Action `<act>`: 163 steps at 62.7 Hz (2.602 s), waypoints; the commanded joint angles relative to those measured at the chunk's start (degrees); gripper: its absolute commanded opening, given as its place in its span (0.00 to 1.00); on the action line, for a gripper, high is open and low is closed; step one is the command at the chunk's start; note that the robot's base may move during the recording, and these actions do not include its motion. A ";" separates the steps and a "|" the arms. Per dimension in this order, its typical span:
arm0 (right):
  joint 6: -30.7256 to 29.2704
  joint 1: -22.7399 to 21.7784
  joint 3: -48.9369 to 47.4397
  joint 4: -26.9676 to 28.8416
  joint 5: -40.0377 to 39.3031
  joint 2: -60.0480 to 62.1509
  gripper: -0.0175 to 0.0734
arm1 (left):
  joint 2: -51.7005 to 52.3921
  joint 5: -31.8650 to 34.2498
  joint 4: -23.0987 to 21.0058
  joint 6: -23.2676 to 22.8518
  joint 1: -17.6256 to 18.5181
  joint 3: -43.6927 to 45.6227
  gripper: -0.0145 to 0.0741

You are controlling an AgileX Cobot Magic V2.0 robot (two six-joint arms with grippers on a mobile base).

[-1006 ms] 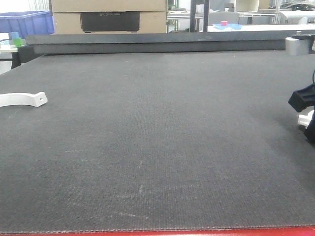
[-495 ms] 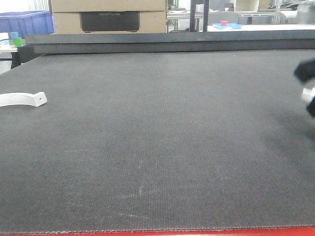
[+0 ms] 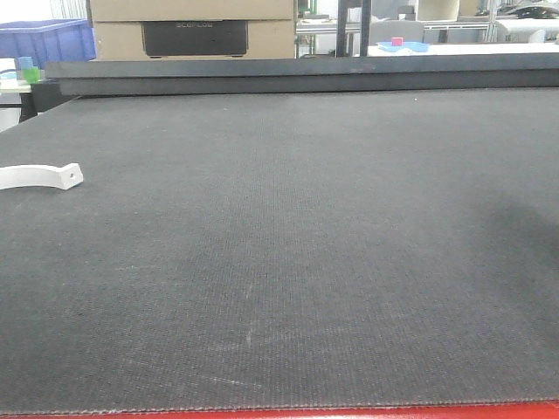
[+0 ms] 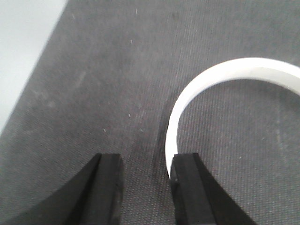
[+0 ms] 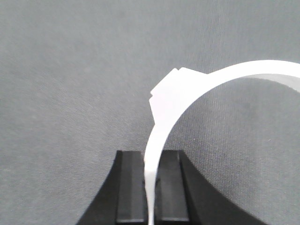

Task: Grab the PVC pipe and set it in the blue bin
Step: 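Close both grippers on the white pipe pieces, then lift both held pipe pieces off the table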

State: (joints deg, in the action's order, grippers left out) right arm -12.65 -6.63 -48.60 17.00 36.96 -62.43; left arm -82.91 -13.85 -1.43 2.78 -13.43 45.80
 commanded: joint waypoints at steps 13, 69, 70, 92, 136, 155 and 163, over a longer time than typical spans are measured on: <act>-0.49 -0.02 0.00 0.17 1.24 3.07 0.01 | -3.86 -1.68 -0.52 -0.37 0.01 3.87 0.38; -0.49 -0.02 0.00 1.86 0.66 3.07 0.01 | -7.41 -1.71 -2.38 -0.37 2.72 7.50 0.59; -0.49 -0.02 0.00 2.05 0.66 3.07 0.01 | -7.72 -1.71 -2.38 -0.37 2.99 7.50 0.59; -0.49 -0.02 0.00 2.18 1.60 3.07 0.01 | -11.20 -0.19 -2.38 -0.37 4.65 7.50 0.59; -0.49 -0.02 0.00 2.18 0.00 3.07 0.01 | -16.23 2.24 0.58 -0.37 4.50 7.50 0.59; -0.49 -0.02 0.00 2.18 -1.44 3.07 0.01 | -16.49 3.16 0.70 -0.37 4.50 7.50 0.46; -0.49 -0.02 0.00 2.18 -1.72 3.07 0.01 | -16.49 2.65 2.48 -0.14 4.50 7.50 0.22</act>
State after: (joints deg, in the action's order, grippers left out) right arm -12.65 -6.63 -48.60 19.14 36.79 -59.90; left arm -99.42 -11.24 0.00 2.78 -8.95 53.02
